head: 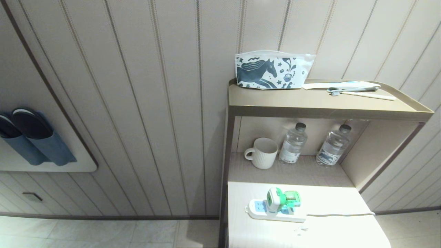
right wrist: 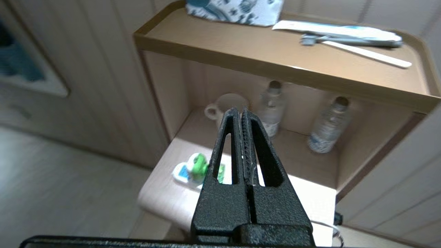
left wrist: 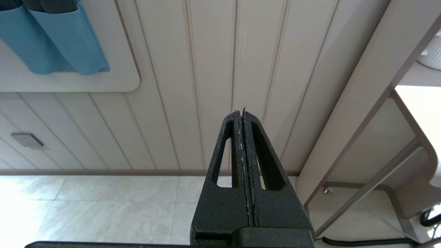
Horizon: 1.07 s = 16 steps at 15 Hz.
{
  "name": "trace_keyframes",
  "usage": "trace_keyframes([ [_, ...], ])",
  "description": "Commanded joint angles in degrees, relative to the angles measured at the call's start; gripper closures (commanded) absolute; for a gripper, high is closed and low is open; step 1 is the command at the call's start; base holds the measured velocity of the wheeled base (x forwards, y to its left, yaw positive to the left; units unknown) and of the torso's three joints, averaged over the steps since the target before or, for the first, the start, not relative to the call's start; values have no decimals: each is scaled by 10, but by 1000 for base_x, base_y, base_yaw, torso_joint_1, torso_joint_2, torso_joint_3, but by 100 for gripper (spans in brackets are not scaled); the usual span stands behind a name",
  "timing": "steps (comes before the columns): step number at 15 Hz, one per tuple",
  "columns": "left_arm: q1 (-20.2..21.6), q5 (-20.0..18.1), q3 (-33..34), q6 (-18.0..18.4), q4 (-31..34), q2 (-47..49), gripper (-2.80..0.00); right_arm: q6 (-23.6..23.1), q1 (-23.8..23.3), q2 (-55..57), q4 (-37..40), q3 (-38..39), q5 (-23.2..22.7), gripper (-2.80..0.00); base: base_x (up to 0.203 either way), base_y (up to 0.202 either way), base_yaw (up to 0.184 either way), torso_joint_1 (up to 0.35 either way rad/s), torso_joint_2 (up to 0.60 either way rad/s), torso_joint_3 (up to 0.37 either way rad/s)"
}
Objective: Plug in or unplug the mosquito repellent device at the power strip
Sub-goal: Hold the socket with your left hand and unplug it with your right hand
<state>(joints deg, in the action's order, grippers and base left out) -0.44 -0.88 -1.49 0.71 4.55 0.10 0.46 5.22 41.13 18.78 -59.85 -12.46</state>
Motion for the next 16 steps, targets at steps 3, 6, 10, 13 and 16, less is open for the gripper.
trace_keyframes([
  [3, 0, 0, 0, 0, 1, 0, 0, -13, 55, 187, 183, -170, -21, 0, 0, 0, 0, 0, 0, 0],
  [6, 0, 0, 0, 0, 0, 0, 0, -50, 148, 249, 314, -232, 29, 0, 0, 0, 0, 0, 0, 0],
  [10, 0, 0, 0, 0, 0, 1, 0, -99, 308, 299, 374, -234, 191, 0, 0, 0, 0, 0, 0, 0],
  [13, 0, 0, 0, 0, 0, 1, 0, -155, 344, 346, 388, -202, 262, 0, 0, 0, 0, 0, 0, 0],
  [16, 0, 0, 0, 0, 1, 0, 0, -209, 346, 387, 385, -176, 262, 0, 0, 0, 0, 0, 0, 0],
])
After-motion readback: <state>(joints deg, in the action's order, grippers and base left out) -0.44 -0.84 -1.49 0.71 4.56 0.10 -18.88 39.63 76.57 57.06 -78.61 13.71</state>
